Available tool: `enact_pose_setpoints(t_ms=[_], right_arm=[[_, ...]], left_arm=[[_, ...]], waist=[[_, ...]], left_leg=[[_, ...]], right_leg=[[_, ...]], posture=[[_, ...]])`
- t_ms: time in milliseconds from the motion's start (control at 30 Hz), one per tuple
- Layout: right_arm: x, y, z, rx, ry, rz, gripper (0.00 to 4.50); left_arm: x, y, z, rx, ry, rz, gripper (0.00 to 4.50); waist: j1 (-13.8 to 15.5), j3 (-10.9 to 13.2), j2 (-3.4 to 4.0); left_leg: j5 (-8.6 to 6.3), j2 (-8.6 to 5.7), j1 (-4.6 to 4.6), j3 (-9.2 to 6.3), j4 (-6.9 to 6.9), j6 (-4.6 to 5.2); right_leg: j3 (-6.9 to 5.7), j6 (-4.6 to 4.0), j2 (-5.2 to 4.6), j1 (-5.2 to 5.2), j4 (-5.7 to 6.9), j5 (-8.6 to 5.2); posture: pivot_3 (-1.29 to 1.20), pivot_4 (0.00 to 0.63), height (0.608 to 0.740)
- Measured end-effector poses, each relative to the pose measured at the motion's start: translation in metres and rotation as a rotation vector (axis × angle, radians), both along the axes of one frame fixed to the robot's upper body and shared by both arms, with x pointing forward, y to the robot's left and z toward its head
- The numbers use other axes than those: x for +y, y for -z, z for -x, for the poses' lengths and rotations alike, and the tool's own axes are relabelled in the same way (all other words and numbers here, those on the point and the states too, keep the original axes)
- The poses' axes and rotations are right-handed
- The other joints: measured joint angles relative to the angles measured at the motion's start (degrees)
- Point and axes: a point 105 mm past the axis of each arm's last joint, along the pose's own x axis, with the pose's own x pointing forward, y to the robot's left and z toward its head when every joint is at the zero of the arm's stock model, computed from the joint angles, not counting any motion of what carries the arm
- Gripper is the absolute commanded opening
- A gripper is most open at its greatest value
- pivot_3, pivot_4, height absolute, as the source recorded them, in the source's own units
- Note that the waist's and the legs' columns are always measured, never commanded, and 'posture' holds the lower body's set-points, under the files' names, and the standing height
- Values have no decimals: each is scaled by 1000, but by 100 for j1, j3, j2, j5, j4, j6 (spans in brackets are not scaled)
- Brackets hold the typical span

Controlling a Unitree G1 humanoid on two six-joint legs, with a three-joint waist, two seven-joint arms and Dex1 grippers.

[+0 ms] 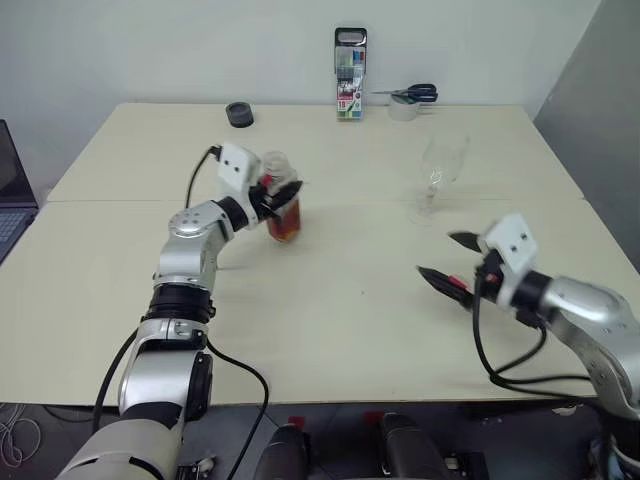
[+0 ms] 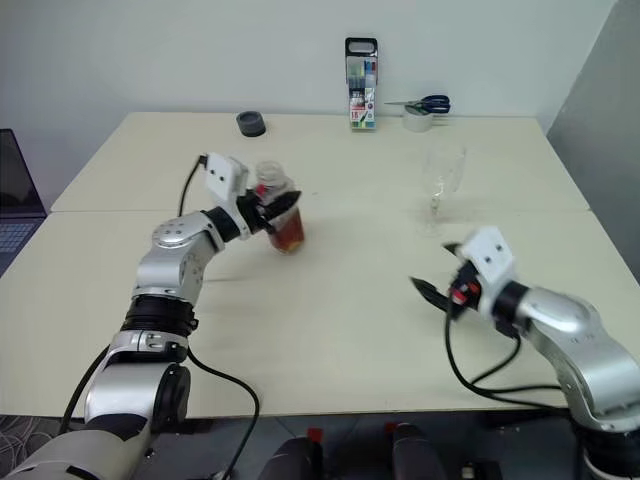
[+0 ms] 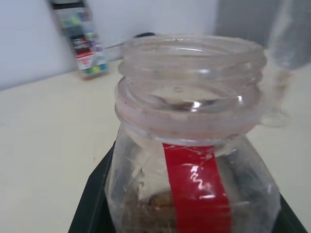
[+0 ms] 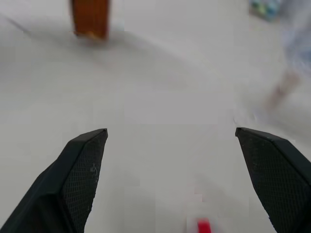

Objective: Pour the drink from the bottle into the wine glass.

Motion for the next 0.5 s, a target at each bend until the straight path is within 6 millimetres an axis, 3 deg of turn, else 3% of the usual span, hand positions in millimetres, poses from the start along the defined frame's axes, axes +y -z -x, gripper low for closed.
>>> enact_pose_setpoints(t_ms=[133,333,500], right_arm=[[46,-15,-4,33,-160,-89,4500],[78,-7,-21,79,-219,-66,4500],[98,-9,-26,65,-253,-73,4500]], left_arm=[[27,-5,-5,-15,-153,26,1671],[63,0,-3,6,-315,54,1671],[73,10,-2,43,-368,71,1671]], waist=[[14,-1,-1],[68,-2,-5],[58,-3,-6]], left_leg=[[12,-15,-10,-1,0,-21],[13,-26,-18,0,4,-23],[13,-23,-18,0,3,-24]], right_leg=[[-3,-1,-20,-8,1,1],[-8,-1,-36,-12,-6,1],[-10,-1,-35,-20,5,1]], posture=[[0,150,740],[0,150,740],[0,150,740]])
